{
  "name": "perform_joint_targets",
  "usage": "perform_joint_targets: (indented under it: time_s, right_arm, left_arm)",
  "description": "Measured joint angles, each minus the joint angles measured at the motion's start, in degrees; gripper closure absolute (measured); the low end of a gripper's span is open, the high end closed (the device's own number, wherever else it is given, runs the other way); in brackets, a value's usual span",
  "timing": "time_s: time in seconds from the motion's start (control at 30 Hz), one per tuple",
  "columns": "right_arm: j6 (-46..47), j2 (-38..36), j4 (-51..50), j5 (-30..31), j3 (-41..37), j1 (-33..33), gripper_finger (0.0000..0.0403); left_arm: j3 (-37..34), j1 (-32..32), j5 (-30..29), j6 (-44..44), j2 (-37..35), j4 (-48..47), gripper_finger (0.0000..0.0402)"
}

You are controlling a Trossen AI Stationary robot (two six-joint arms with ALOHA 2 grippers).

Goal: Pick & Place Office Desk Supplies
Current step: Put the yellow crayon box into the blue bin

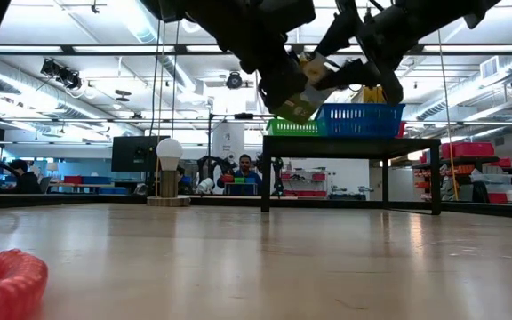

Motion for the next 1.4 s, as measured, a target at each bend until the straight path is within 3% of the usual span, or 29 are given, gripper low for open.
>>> perform_joint_targets:
  time_s: [0.27, 0.47, 0.63, 0.83, 1.0, 1.2, 1.3, 1.4]
  right_arm:
    - [-0.80, 0.05, -0.05, 0.19, -0.07, 0.00, 0.0276]
    - [-5.38, -0.11, -0.08, -0.05, -0.07, 0.02, 0.0287]
    - [-10.01, -0.59, -0.56, -0.43, -0.07, 0.02, 0.0287]
    - [-17.76, -3.22, -2.68, -2.70, -0.04, -0.04, 0.0292]
    - [-25.12, -6.70, -6.07, -8.50, 0.00, -0.07, 0.0293]
    - [-31.12, -12.81, -12.98, -14.94, 0.54, -0.02, 0.0293]
    - [-31.35, -14.05, -22.78, -15.04, 4.72, -0.02, 0.0293]
    - [-32.91, -12.96, -34.89, -14.31, 13.24, -0.02, 0.0293]
  left_arm:
    - [0.02, -0.24, 1.32, -0.66, -0.07, -0.26, 0.0277]
    - [0.00, -1.13, 3.43, -3.64, -0.63, -0.81, 0.0232]
    - [0.02, -1.47, 12.19, -11.80, -4.28, -6.40, 0.0199]
    - [0.00, -0.22, 25.22, -28.18, -11.27, -18.72, 0.0195]
    - [-0.02, 1.57, 31.58, -42.51, -17.09, -27.88, 0.0214]
    - [-4.03, 2.98, 31.05, -56.54, -20.91, -28.66, 0.0273]
    - [-7.78, 3.52, 30.52, -57.51, -21.50, -22.75, 0.0315]
    - [-13.27, 3.70, 31.99, -55.89, -21.86, -9.93, 0.0362]
